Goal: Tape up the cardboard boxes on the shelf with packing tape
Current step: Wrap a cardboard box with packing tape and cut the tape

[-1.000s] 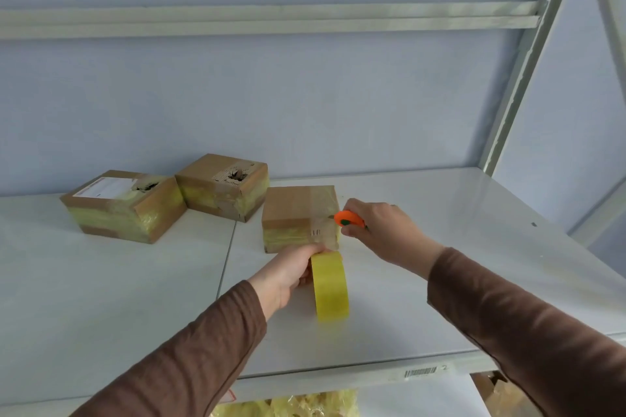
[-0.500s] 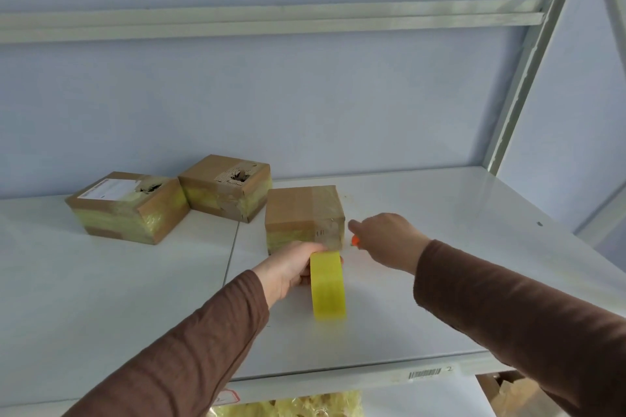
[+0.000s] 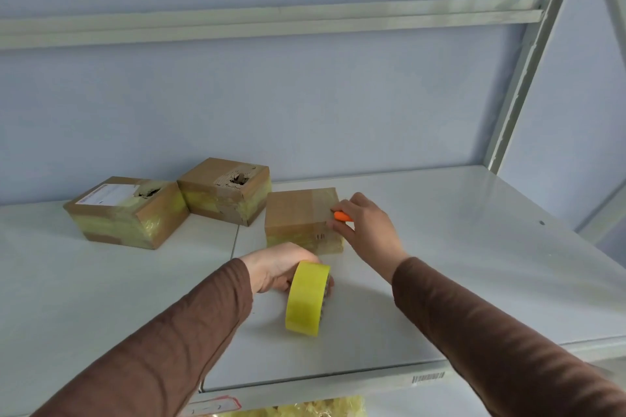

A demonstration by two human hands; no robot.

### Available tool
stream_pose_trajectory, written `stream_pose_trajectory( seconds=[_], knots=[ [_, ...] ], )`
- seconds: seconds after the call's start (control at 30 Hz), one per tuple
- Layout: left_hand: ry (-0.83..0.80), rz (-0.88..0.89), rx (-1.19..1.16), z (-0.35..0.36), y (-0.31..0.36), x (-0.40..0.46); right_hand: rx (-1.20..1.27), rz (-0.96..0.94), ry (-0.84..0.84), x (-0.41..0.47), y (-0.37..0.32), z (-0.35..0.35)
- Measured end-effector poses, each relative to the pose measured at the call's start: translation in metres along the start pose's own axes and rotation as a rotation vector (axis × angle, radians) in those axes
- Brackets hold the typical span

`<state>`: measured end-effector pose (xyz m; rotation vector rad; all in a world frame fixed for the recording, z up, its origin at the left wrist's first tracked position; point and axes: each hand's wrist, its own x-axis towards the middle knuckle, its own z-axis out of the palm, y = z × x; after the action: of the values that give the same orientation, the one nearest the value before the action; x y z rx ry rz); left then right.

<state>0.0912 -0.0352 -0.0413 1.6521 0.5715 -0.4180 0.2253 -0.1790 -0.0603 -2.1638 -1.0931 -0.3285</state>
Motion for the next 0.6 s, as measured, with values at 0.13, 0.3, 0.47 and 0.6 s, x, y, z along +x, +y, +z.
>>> stream_pose_trajectory(
  seconds=[0.13,0.3,0.47,0.6],
  knots=[
    [-0.022,0.020,-0.009,-0.006,-0.008,-0.002,-0.176,-0.087,-0.057,-0.008,0.005,0.005],
    [-0.011,0.059,0.001,-0.010,-0.015,-0.005,-0.141,-0.006,0.042,-0.006,-0.004,0.010],
    [-0.020,0.101,-0.029,-0.010,-0.019,-0.008,-0.277,0.002,0.071,-0.010,-0.017,0.018],
    [0.008,0.233,-0.068,-0.012,-0.016,-0.013,-0.048,-0.041,0.201,-0.020,-0.013,0.010]
  ],
)
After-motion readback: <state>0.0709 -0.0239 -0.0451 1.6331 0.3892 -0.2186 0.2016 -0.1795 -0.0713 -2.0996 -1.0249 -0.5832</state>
